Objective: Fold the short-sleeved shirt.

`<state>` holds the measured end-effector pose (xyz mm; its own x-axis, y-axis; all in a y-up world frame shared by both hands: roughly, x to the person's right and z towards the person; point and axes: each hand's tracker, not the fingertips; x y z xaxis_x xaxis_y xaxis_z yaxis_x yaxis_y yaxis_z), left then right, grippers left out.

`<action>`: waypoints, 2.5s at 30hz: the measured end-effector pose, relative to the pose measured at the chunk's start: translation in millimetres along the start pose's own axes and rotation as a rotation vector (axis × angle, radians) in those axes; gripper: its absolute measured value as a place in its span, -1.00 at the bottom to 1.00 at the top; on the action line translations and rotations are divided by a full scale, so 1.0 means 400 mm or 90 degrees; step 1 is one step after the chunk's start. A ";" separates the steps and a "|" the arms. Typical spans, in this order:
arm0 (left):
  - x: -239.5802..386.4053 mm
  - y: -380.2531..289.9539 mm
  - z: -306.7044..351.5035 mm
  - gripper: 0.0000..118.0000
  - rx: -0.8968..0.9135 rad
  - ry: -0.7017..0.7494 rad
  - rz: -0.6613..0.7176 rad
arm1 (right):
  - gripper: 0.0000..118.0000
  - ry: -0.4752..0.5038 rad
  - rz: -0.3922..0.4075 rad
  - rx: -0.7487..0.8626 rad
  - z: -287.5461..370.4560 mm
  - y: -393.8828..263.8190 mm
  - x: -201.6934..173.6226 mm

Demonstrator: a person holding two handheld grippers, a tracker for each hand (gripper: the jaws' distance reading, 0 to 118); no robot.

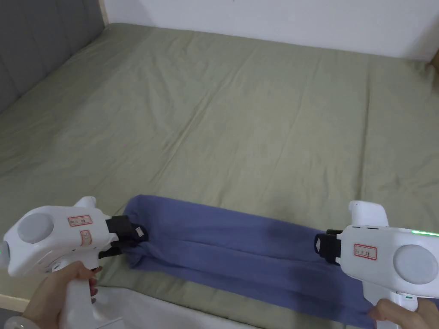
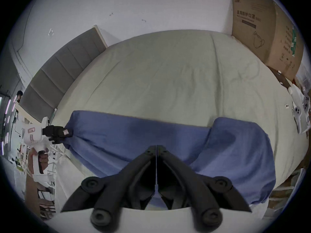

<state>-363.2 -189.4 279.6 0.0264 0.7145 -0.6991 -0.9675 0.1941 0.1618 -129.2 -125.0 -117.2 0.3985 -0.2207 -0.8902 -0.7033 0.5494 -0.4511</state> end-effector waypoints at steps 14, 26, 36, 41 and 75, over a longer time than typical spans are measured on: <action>0.024 0.051 0.145 -0.85 0.078 0.108 -0.105 | -0.99 0.010 -0.043 -0.015 0.011 -0.013 0.053; 0.192 0.003 0.159 -0.85 0.104 0.054 -0.203 | -0.99 0.007 -0.100 -0.011 0.053 -0.056 0.124; 0.535 -0.332 -0.086 -0.85 -0.024 0.002 -0.602 | -0.99 0.000 -0.144 0.035 0.120 -0.078 0.197; 0.544 -0.417 -0.227 0.26 -0.109 -0.007 -0.621 | -0.99 -0.005 -0.174 0.036 0.124 -0.100 0.255; 0.499 -0.485 -0.243 -1.00 -0.244 -0.077 -0.502 | -0.99 -0.014 -0.212 0.040 0.150 -0.137 0.274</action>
<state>-194.9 -149.9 40.9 0.7270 0.5379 -0.4267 -0.6733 0.4367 -0.5967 -11.8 -130.9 -186.3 0.6131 -0.3791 -0.6930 -0.4952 0.4991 -0.7111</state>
